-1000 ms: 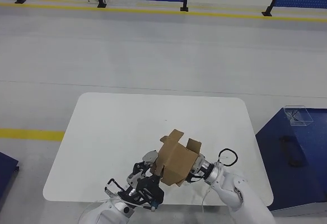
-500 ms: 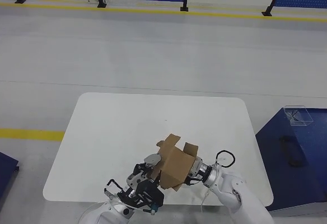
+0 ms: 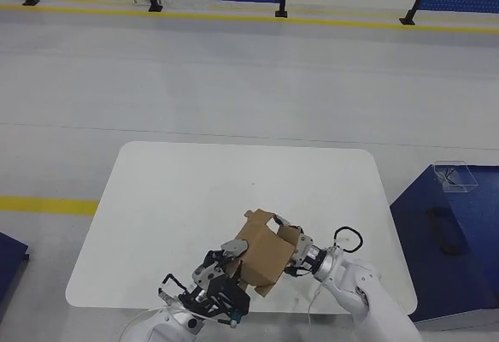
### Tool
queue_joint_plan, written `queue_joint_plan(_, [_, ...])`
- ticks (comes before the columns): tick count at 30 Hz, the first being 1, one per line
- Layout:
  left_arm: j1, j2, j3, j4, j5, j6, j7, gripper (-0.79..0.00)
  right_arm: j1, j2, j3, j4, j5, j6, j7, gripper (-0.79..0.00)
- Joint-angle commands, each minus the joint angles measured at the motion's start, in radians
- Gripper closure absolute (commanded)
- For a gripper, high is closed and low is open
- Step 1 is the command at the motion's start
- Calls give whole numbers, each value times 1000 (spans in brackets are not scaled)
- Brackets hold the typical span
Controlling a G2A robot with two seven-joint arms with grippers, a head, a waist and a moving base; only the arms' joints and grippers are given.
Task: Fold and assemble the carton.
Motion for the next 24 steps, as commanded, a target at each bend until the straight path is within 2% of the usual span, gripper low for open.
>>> queue_joint_plan(1, [5, -1, -24, -18, -170, -66, -27, 0, 4, 5, 34, 24, -106, -54, 84, -785])
queue_joint_plan(4, [-3, -3, -96, -17, -499, -180, -63, 0, 8, 18, 101, 48, -228, -103, 218, -785])
queue_joint_plan(8, [-47, 0, -189, 57, -952, -363, -160, 0, -8, 34, 203, 28, -347, -192, 418, -785])
queue_joint_plan(11, [-98, 3, -218, 137, -1259, -453, -295, 0, -35, 39, 265, -18, -430, -328, 553, -785])
queue_joint_plan(13, [-137, 6, -221, 189, -1445, -481, -397, 0, -62, 38, 285, -59, -455, -416, 626, -785])
queue_joint_plan(14, [-157, 6, -212, 214, -1543, -491, -458, 0, -67, 38, 287, -65, -455, -427, 634, -785])
queue_joint_plan(22, [-165, 7, -210, 224, -1577, -492, -477, 0, -67, 38, 287, -65, -455, -427, 634, -785])
queue_joint_plan(23, [-159, 5, -203, 222, -1615, -487, -465, 0, -68, 38, 283, -73, -477, -431, 633, -785])
queue_joint_plan(24, [-140, 0, -173, 220, -1771, -462, -467, 0, -69, 38, 286, -88, -531, -483, 651, -785])
